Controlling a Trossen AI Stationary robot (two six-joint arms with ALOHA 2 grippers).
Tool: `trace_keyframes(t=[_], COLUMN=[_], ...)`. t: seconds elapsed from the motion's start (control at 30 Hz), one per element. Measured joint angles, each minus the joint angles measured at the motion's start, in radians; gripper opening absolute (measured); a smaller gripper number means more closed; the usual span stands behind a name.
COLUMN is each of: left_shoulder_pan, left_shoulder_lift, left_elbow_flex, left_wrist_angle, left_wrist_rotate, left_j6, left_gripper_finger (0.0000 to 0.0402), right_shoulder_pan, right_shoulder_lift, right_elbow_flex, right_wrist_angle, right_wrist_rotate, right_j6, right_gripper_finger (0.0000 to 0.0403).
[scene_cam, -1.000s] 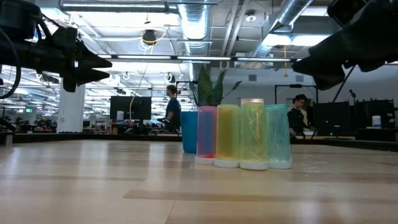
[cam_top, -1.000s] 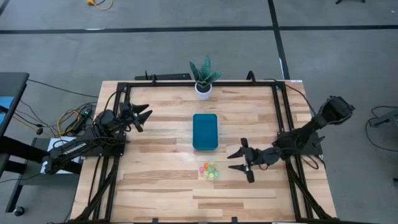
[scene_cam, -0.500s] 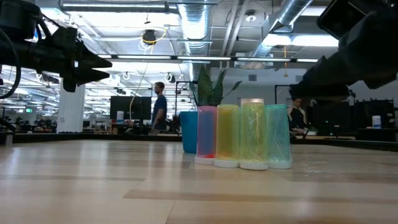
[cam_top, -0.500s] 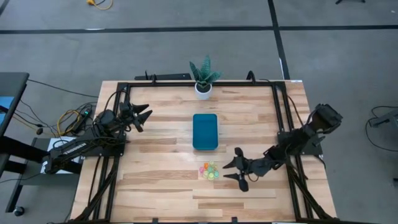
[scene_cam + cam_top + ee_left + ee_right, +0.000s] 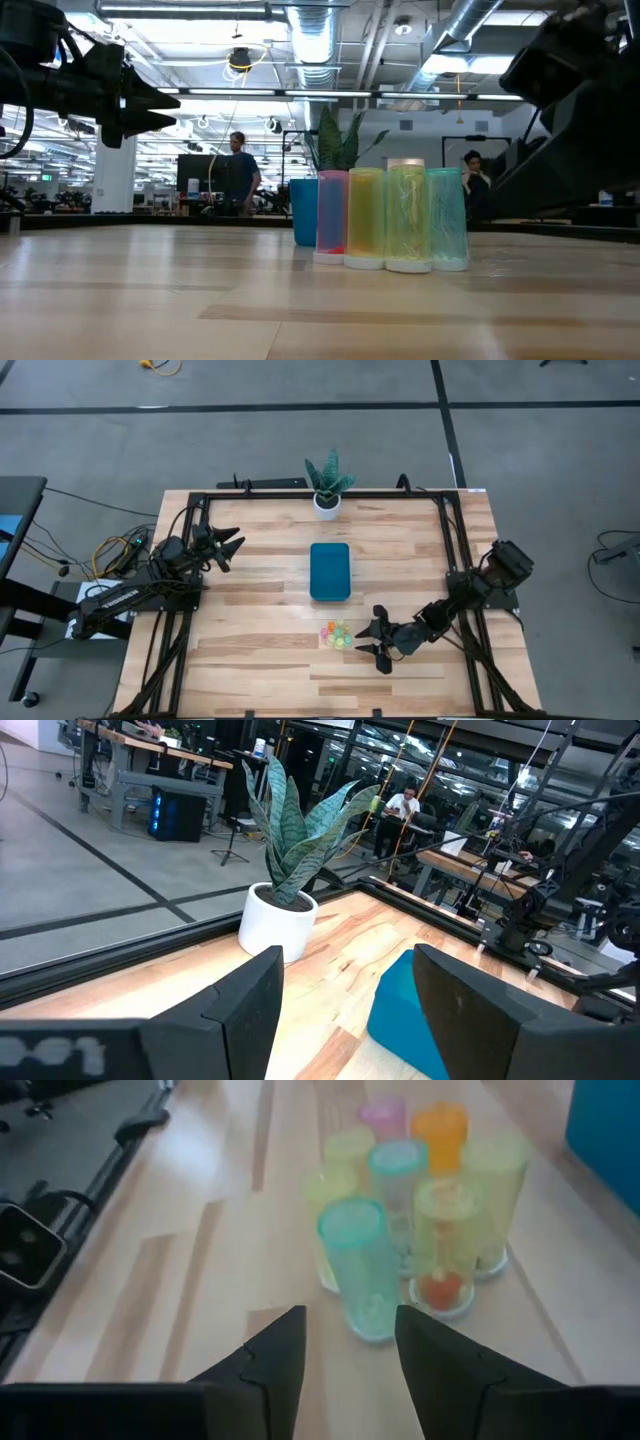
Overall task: Pick and place pill bottles into a basket
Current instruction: Put the blue pill bottle into the blue container
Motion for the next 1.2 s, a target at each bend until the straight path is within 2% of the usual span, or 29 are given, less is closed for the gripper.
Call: trace_keyframes(t=[0.23, 0.93, 1.2], left_shoulder_pan=[0.000, 0.000, 0.000], left_shoulder_lift=[0.000, 0.000, 0.000], left_elbow_flex=[0.000, 0.000, 0.000], left_wrist_angle=[0.000, 0.000, 0.000], left_wrist_rotate=[0.000, 0.000, 0.000], left_j6=[0.000, 0.000, 0.000], left_gripper_finger=[0.0213, 0.0213, 0.0213], right_shoulder_pan=[-0.004, -0.024, -0.024], right_shoulder_lift=[0.047, 0.044, 0.044], right_elbow_flex=[0.031, 0.057, 0.087], right_wrist_angle=[-0.002, -0.021, -0.130], right_wrist_rotate=[0.000, 0.015, -0.015], right_j6=[0.002, 0.000, 0.000], right_gripper_finger=[0.0149, 0.0156, 0.0154])
